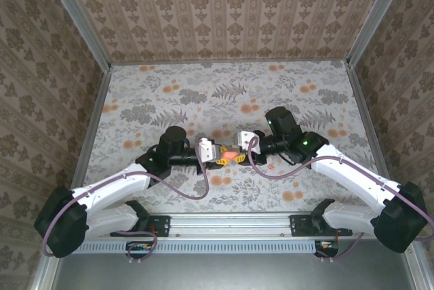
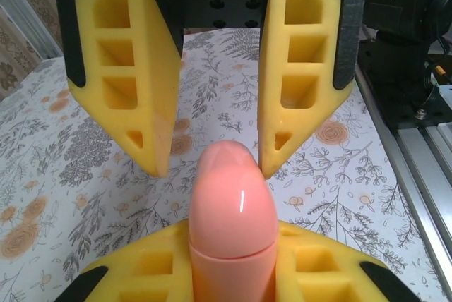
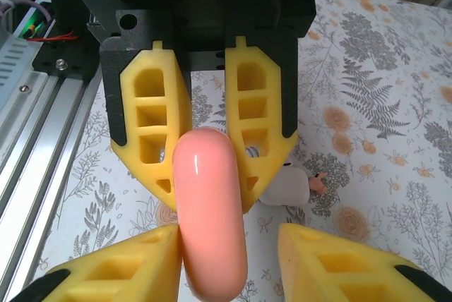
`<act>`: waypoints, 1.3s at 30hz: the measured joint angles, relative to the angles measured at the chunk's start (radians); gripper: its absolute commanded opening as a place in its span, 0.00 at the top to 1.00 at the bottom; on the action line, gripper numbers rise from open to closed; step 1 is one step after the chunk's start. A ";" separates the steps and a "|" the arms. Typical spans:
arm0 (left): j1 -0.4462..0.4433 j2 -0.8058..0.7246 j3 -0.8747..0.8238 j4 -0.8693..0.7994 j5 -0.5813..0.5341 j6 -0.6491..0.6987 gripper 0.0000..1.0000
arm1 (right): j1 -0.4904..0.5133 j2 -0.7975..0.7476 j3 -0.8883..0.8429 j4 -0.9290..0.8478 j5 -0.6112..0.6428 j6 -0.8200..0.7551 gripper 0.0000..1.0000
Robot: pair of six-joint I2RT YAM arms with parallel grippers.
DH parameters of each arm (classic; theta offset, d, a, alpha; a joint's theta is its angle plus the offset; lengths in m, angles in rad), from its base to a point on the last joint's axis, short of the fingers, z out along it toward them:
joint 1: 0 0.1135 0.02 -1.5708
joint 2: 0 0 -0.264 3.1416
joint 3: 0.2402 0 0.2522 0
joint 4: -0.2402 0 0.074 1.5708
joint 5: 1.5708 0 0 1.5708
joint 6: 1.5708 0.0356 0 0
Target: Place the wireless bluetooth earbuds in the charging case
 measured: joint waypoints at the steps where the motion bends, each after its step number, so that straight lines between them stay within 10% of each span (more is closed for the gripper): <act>1: 0.001 0.000 0.000 0.002 -0.002 -0.001 0.79 | -0.002 -0.001 0.000 0.005 0.002 0.002 0.59; 25: 0.135 0.014 -0.118 0.253 0.010 -0.178 0.81 | -0.082 -0.104 -0.043 0.175 0.093 0.192 0.54; 39: 0.272 -0.022 -0.164 0.279 -0.421 -0.403 0.82 | -0.056 0.184 0.246 -0.100 0.353 0.747 0.52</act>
